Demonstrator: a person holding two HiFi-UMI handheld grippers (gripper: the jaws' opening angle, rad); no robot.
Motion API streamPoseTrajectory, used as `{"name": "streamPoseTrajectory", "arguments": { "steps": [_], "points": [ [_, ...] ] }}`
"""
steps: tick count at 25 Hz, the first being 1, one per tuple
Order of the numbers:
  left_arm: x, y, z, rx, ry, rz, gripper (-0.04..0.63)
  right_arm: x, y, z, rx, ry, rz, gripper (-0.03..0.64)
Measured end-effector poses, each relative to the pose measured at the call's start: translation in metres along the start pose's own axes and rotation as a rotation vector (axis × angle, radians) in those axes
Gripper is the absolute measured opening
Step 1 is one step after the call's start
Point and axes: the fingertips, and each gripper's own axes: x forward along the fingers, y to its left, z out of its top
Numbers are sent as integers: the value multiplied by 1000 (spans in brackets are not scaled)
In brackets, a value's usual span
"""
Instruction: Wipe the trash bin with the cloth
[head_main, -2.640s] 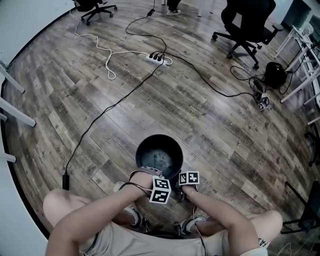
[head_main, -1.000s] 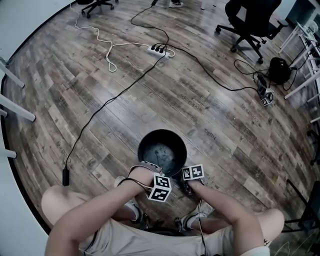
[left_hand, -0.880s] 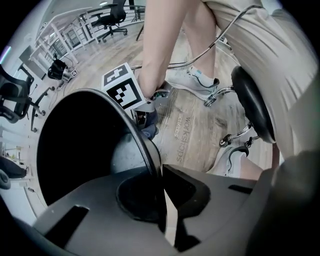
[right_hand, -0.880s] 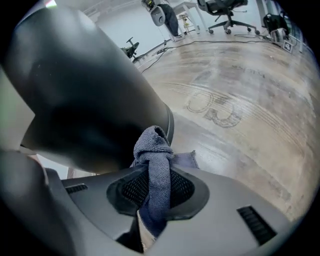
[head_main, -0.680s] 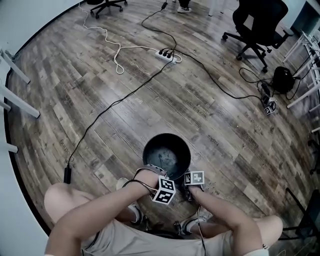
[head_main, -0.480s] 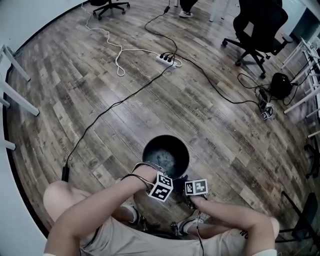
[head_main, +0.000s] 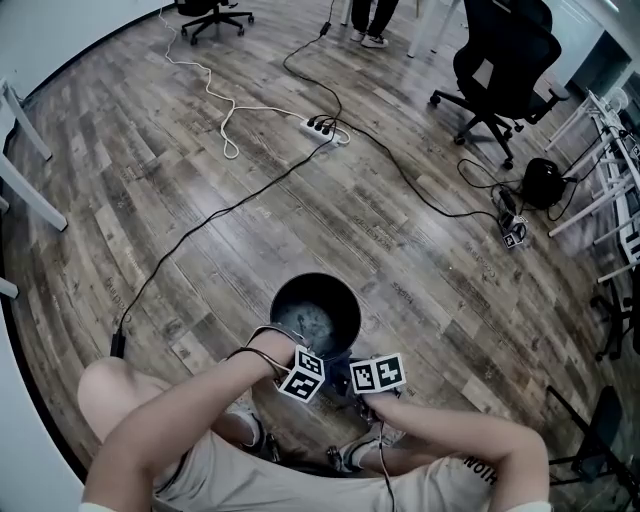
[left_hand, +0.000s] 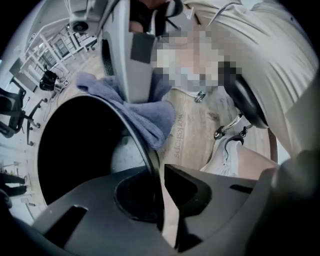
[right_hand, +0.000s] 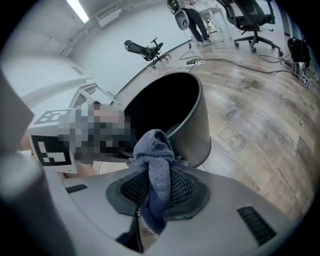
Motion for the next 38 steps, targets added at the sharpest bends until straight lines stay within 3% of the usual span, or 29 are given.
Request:
{"name": "streamPoseTrajectory", "arguments": {
  "steps": [1, 5, 11, 15, 17, 22, 23, 25, 31, 34, 38],
  "points": [
    [0, 3, 0, -7, -1, 13, 35, 6, -4, -2, 2, 3, 1, 77],
    [-1, 5, -2, -25, -15, 6, 32, 51, -27, -19, 11, -24, 4, 77],
    [0, 15, 9, -82, -20, 29, 31, 122, -93, -52, 157, -58, -74, 77],
    [4, 12, 19, -111, -22, 18, 31, 145, -120, -76, 272, -89, -19, 77],
    [4, 15, 22, -123, -32, 10, 32, 135, -126, -76, 288, -77, -32, 77],
    [-30, 25, 34, -206, -162, -15, 83, 71, -134, -34, 229, -76, -178, 77],
    [-40, 30, 36, -214, -179, -8, 122, 49, -136, -19, 211, -95, -202, 77],
    [-61, 37, 39, -221, -207, 1, 177, 0, -137, 13, 167, -145, -237, 77],
    [-109, 36, 60, -260, -343, -4, 178, -147, -117, 106, 75, -390, -245, 77],
    [-151, 52, 71, -346, -471, 81, 176, -208, -83, 146, 54, -564, -194, 77],
    [-259, 97, 55, -614, -771, 341, 176, -276, -22, 180, 8, -791, -106, 77]
  ]
}}
